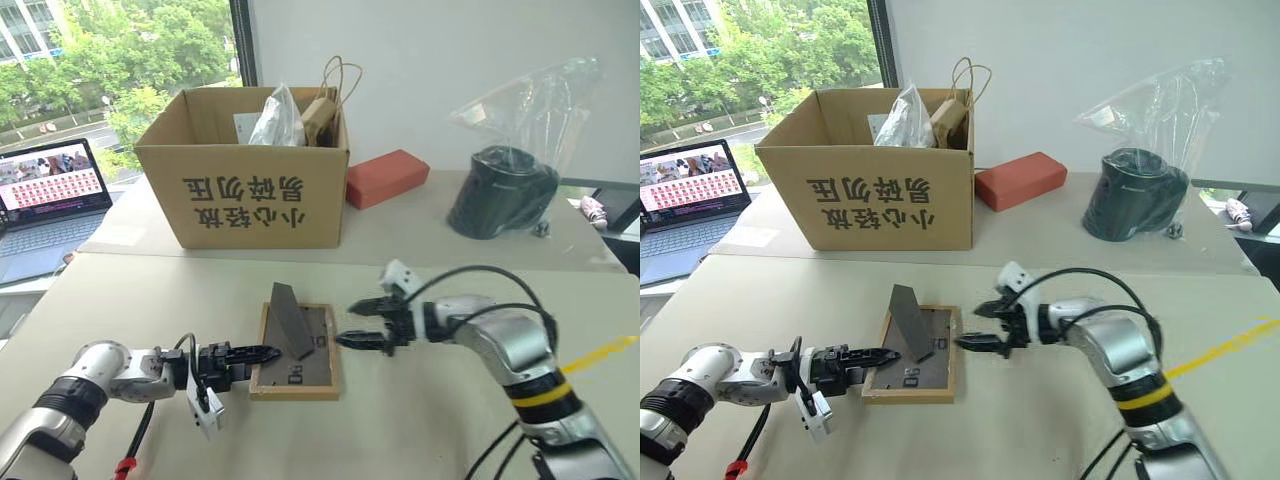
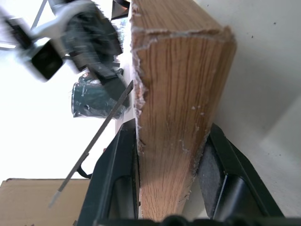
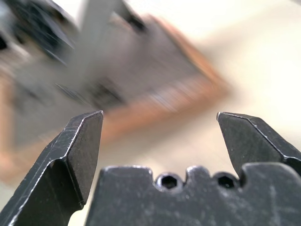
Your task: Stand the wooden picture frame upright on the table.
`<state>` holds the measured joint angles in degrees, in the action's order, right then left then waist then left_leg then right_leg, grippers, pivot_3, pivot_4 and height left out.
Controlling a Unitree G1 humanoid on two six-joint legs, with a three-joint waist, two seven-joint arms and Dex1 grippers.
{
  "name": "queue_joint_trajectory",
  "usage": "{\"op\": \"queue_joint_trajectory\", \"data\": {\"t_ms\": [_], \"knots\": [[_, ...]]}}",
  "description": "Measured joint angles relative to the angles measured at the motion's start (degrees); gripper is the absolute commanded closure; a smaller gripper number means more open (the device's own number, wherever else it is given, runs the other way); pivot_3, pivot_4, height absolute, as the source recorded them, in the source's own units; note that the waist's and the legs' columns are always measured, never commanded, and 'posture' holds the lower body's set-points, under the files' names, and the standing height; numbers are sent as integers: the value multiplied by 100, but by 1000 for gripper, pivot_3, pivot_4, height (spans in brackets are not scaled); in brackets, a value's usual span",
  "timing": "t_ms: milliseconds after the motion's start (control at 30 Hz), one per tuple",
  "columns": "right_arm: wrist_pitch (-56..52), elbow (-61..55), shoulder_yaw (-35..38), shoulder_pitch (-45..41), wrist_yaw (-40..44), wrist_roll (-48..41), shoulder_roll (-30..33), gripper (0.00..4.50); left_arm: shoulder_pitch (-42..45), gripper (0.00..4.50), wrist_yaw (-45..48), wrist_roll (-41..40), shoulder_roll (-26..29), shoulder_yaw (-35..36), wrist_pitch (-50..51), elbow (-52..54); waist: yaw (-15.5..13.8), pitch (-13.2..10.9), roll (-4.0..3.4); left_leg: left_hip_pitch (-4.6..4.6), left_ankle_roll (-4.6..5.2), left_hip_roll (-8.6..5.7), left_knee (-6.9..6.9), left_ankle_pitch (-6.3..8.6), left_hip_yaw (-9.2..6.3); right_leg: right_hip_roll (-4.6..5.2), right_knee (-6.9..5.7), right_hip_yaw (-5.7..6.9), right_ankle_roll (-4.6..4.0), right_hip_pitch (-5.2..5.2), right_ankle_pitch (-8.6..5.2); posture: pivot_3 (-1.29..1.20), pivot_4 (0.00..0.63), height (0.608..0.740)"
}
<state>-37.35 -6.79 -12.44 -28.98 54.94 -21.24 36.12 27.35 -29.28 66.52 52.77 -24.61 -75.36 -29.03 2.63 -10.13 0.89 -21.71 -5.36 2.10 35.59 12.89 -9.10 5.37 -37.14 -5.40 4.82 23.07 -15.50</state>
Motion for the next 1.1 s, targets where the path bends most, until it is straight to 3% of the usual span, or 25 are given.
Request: {"op": "queue_joint_trajectory", "data": {"t_ms": [100,167,300,433,600,700,933,1100], "knots": [[1480,-20,-117,361,3,750,322,17,2,3341,-33,-5,13,-33,40,5,2,0,-3,0,-4,0,0,-3,1,0,0,-1,5,-1,-2,0,150,740],[3560,-86,-553,861,-101,1952,841,17,-16,3341,-54,-58,29,-43,39,1,-9,0,-2,-1,-4,0,0,-2,4,2,5,-1,13,-1,-7,0,150,740],[5703,-116,-905,999,-744,3278,670,17,-21,3341,-104,-72,85,-58,46,-36,89,0,-1,12,-11,3,-1,-7,14,-3,0,-11,12,-5,-6,0,150,740],[6892,-60,-1258,927,-1765,4553,-21,17,5,3341,-108,-112,85,-72,33,-50,100,0,-1,7,-19,0,3,-12,14,-1,1,-12,13,-4,-2,0,150,740],[7355,211,-1318,703,-2361,5266,-230,17,20,3341,-41,-203,85,-88,-6,-56,82,-1,2,5,-20,0,4,-12,14,0,2,-11,-7,-5,11,0,150,740],[7447,302,-1321,704,-2491,5388,-274,669,20,3341,7,-264,85,-88,-43,-72,82,-1,2,5,-20,0,4,-12,14,0,3,-11,-25,-5,21,0,150,740],[7587,361,-1277,843,-2648,5495,-266,3006,5,3341,-7,-394,85,-86,-71,-212,92,-2,3,6,-19,0,4,-12,14,0,2,-12,-27,-4,22,0,150,740],[7594,287,-1210,887,-2725,5529,-294,3235,6,3341,-62,-489,82,-101,-121,-301,89,-2,4,4,-19,0,4,-11,12,0,2,-12,-28,-5,23,0,150,740]]}}
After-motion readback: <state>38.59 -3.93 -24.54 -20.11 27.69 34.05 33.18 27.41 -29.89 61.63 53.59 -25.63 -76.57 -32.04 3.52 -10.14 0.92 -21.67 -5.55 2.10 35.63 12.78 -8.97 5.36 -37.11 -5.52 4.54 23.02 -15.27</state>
